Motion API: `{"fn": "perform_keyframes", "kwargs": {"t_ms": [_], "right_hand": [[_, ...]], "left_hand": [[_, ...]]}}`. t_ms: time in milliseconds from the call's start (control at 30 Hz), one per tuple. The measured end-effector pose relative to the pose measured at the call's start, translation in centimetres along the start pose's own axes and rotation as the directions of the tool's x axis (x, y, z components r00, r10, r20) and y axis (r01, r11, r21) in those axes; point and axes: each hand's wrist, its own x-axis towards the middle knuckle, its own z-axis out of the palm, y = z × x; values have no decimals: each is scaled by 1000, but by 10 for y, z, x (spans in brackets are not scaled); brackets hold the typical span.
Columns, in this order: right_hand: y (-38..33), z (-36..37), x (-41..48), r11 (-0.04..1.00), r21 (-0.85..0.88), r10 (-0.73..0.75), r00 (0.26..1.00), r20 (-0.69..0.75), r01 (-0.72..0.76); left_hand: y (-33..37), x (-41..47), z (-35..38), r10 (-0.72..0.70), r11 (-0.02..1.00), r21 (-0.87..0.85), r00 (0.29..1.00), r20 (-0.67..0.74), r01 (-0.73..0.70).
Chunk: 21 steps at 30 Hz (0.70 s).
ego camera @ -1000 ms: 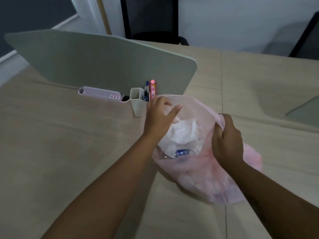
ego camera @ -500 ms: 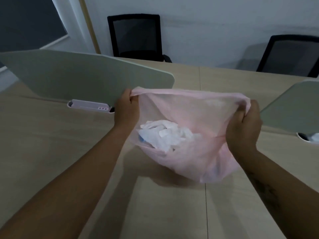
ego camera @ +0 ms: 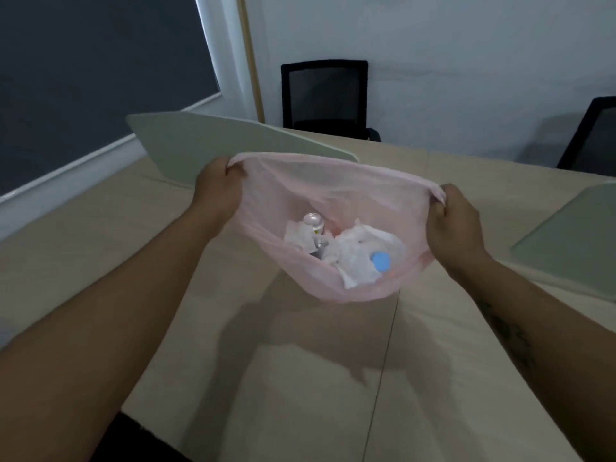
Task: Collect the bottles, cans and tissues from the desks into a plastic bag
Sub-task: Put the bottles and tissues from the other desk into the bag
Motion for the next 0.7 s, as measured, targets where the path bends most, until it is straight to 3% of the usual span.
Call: {"fn": "perform_keyframes", "kwargs": {"t_ms": [100, 167, 267, 333, 400, 467, 533, 700], "right_hand": [[-7, -7, 1, 996, 84, 40, 998, -45, -37], [-17, -13, 8, 995, 92, 27, 999, -21, -25], [-31, -23, 17, 999, 16, -36, 992, 117, 34], [-38, -32, 21, 996, 11, -93, 996, 12, 93], [-43, -39, 24, 990, -12, -140, 990, 21, 140], [-44, -41, 22, 982, -38, -180, 977, 112, 185], [-47, -38, 19, 985, 29, -174, 980, 92, 172], [-62, 1, -16, 967, 222, -184, 951, 250, 128]], "left_hand": [[13, -14, -8, -86, 995, -60, 992, -95, 81], [23, -19, -14, -45, 997, -63, 988, -145, 37], [32, -32, -24, 90, 978, 187, 996, 19, -92], [29, -37, -38, 129, 961, 251, 991, -25, -119], [24, -38, -53, 89, 969, 243, 985, -148, -51], [16, -44, -61, 44, 953, 301, 995, -93, -14], [4, -53, -69, 38, 935, 355, 999, -22, -28], [-41, -98, -110, -71, 929, 363, 997, -20, 73]]}}
